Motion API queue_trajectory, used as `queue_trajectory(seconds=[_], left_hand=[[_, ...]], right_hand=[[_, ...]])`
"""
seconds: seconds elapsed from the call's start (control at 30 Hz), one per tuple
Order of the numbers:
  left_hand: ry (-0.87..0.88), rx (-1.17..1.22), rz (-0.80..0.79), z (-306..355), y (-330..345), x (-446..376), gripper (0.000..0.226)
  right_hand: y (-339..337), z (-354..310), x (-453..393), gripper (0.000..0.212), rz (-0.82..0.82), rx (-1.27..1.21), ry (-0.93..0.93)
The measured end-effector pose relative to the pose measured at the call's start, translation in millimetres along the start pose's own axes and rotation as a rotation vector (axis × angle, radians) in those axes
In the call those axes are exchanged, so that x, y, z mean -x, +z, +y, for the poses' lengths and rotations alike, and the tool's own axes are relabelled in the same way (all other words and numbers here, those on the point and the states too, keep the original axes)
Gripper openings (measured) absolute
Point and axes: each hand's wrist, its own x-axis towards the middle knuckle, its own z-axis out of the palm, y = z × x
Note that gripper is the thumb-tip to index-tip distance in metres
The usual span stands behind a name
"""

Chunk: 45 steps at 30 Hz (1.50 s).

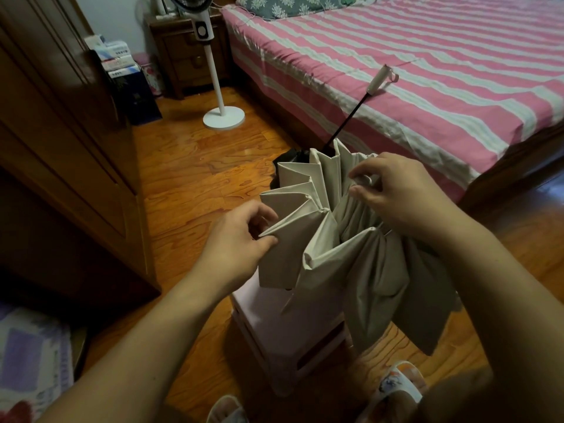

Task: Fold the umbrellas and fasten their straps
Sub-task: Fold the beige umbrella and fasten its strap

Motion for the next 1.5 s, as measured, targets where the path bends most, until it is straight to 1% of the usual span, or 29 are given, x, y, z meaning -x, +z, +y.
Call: queue_trajectory(seconds=[0.2,0.3,0.33,0.37,0.43,0.47,0.5,0.63,0.73,0.8,0.9,0.97,1.1,1.23,1.37,1.5], left_hand=[[-0.086,0.217,-0.026,0.0,9.8,-1.7,0.021],[-0.084,0.227,-0.034,0.7,13.2,-2.0,0.021],[-0.039,0.190,-0.036,1.8,12.5,-1.4,0.026],[0.035,0.123,-0.034,2.7,10.9,-0.7,0.036],[0.222,-0.033,-0.030,4.1,6.9,0.2,0.058],[0.290,-0.083,-0.028,3.8,5.5,-0.1,0.061],[0.316,-0.111,-0.026,2.9,4.9,-0.7,0.057],[0.246,-0.152,-0.011,2.2,5.7,-1.1,0.030],[0.215,-0.180,-0.006,2.2,-0.2,3.1,0.018],[0.164,-0.216,-0.002,-0.7,-5.7,5.4,0.017],[0.109,-0.311,-0.037,-2.8,-10.3,7.1,0.020],[0.116,-0.298,-0.035,-2.5,-12.1,6.8,0.017],[0.162,-0.264,0.032,-1.0,-14.9,5.2,0.011],[0.160,-0.196,0.055,-1.2,-13.4,6.2,0.009],[0.181,-0.173,0.088,0.2,-10.3,7.8,0.008],[0.180,-0.155,0.087,0.5,-9.3,8.8,0.009]], right_hand=[[-0.6,0.3,-0.6,0.019,0.007,0.001,0.012],[-0.1,0.2,-0.8,0.020,0.004,-0.003,0.018],[0.1,0.2,-0.5,0.020,0.004,-0.007,0.017],[0.0,0.0,-0.3,0.020,0.004,-0.009,0.017],[-0.1,-0.4,0.2,0.020,0.002,-0.011,0.018],[-0.1,-0.6,0.2,0.021,0.000,-0.011,0.019],[0.1,-0.9,0.2,0.021,-0.001,-0.010,0.018],[-0.6,-0.3,0.0,0.021,0.006,0.001,0.012],[-2.0,2.2,0.3,0.020,0.010,0.005,0.016],[-2.5,5.1,-0.3,0.019,0.014,0.013,0.027],[-1.9,8.0,-1.0,0.020,0.010,0.021,0.044],[-1.0,7.8,-1.4,0.021,0.010,0.023,0.037],[-0.6,6.4,-1.8,0.022,0.012,0.021,0.035],[-0.9,5.7,-2.3,0.021,0.013,0.024,0.037],[-1.2,4.9,-2.1,0.021,0.008,0.022,0.043],[-1.1,5.2,-2.5,0.021,0.010,0.021,0.045]])
